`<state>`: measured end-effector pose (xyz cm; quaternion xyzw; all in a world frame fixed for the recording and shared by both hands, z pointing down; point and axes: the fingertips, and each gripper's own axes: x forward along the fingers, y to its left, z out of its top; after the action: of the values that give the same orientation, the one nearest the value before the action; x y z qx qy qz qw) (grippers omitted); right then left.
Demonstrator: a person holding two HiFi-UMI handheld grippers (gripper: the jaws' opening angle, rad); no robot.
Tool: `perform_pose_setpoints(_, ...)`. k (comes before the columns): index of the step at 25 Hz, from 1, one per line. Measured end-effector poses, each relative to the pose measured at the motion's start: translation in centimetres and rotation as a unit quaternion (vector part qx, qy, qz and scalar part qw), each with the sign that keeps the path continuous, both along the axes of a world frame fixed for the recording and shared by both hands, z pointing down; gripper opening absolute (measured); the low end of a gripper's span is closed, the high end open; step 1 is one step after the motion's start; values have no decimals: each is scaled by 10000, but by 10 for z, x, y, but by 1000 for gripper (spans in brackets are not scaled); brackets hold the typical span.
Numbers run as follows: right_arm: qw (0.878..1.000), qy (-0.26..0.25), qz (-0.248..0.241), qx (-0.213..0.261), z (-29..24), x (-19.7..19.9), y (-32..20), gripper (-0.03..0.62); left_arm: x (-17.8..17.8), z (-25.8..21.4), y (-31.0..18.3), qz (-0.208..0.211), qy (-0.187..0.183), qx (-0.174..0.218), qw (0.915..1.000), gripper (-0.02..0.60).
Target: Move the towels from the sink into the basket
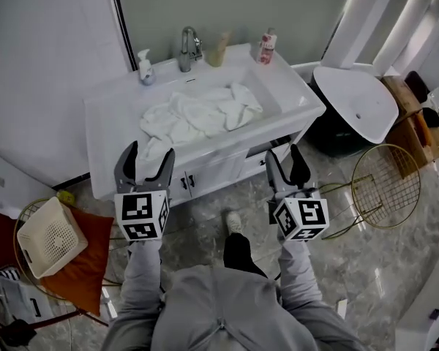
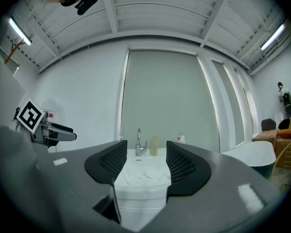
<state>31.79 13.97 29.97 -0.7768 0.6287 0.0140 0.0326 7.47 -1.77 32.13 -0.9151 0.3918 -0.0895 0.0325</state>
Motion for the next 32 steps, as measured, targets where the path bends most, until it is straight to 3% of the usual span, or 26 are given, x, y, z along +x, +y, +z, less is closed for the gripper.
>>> perform_pose_setpoints(4,9993,47,-349,-127,12,27,-47,236,24,9,-39,-198,-56,-24,9998,371)
perform_pose_setpoints(9,9929,145,-923,-731,33,70,-119,236,60,26,-86,-480,-388,-210,9979,371)
perform_pose_setpoints(17,9664,614,-1747,-1782,84,127,-215,239,109,68,-150,-672,-1236,-540,9886,371)
perform_pose_setpoints(21,9348,998,-2305,-2510,120,140,-250,264,127,93,-175,-636,-1722,-650,9809,373)
perform_pose_setpoints(27,8648,1550,-2966,-3744,184,143,-281,280,148,145,-202,-261,-2418,-1217,9623,382)
perform_pose_setpoints(32,8172,1861,-3225,-4400,231,140,-300,302,158,182,-227,-61,-2919,-1390,9463,390)
